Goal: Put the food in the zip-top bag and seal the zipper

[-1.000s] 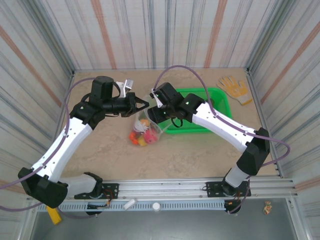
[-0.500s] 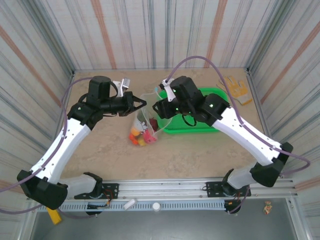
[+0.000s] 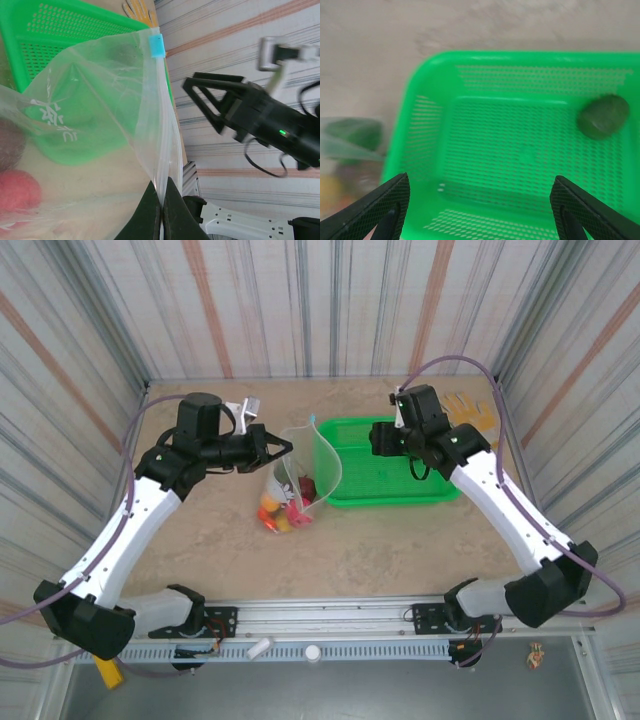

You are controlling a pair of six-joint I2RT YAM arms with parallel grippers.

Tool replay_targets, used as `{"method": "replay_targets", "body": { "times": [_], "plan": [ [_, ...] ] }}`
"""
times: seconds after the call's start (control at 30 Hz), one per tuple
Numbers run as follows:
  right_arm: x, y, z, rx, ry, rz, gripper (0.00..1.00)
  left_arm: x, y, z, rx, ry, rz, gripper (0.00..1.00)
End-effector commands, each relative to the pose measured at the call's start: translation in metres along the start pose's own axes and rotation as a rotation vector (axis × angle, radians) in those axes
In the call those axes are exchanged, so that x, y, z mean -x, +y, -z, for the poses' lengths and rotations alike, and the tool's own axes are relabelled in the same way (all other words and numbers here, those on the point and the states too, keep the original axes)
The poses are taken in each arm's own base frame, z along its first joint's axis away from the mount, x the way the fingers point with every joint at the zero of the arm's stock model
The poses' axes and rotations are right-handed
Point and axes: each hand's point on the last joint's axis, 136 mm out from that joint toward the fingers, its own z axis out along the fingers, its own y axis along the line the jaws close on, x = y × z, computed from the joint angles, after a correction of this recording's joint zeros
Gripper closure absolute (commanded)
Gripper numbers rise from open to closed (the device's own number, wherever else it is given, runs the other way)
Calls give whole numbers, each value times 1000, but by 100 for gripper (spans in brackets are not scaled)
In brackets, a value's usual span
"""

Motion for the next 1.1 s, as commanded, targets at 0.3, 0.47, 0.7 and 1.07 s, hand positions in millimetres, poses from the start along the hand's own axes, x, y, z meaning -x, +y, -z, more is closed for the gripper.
{"method": "replay_targets", "body": {
  "times": [0.3, 0.47, 0.7, 1.07],
  "plan": [
    [-24, -100, -102, -194, 193, -246, 21, -6, 5, -4, -13, 25, -56, 100],
    [-21, -122, -126, -280, 201, -244, 21, -10, 7, -7, -29, 53, -54, 100],
    [-29, -143, -159, -332, 258, -254, 20, -12, 12, -7, -25, 57, -59, 100],
    [-46, -161, -194, -343, 321, -295, 20, -12, 14, -9, -31, 63, -54, 100]
  ]
}}
